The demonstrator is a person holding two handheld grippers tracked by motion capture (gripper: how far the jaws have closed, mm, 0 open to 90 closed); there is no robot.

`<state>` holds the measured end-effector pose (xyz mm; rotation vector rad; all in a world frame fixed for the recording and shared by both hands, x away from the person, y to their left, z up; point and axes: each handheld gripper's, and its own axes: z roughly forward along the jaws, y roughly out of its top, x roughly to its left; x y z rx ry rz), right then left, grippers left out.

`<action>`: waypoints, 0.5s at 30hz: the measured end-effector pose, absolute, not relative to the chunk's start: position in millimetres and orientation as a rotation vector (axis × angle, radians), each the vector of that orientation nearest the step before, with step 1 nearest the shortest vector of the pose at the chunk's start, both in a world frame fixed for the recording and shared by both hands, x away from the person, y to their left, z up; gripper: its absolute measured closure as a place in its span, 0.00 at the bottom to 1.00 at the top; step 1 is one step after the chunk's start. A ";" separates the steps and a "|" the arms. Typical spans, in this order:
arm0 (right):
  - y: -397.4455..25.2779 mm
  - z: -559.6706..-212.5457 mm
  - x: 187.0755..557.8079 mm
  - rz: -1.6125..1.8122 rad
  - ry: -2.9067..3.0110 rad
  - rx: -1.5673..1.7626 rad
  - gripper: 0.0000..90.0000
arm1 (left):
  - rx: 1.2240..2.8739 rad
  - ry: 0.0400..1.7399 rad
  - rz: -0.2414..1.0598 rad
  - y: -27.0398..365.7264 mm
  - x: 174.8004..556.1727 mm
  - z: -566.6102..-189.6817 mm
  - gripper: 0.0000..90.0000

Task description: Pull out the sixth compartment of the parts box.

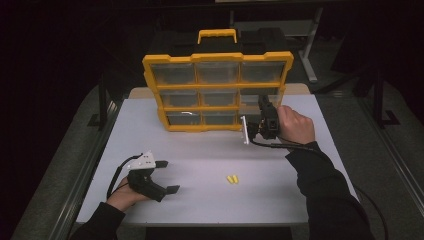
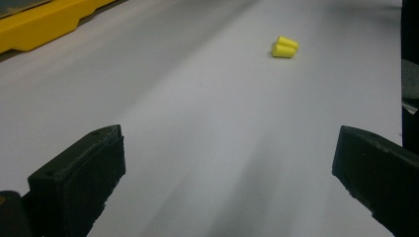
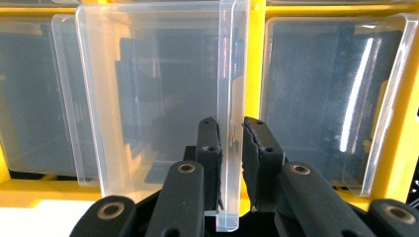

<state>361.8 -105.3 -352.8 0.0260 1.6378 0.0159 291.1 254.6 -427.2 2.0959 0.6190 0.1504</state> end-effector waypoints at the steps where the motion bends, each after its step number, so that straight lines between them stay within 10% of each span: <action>1: -105.5 -352.4 361.2 0.016 1.636 0.018 0.85 | 2.096 0.619 0.151 254.6 291.1 -427.3 0.00; 15: -103.8 -357.1 348.7 0.012 1.617 0.015 0.85 | 2.095 0.618 0.154 254.9 290.4 -426.7 0.00</action>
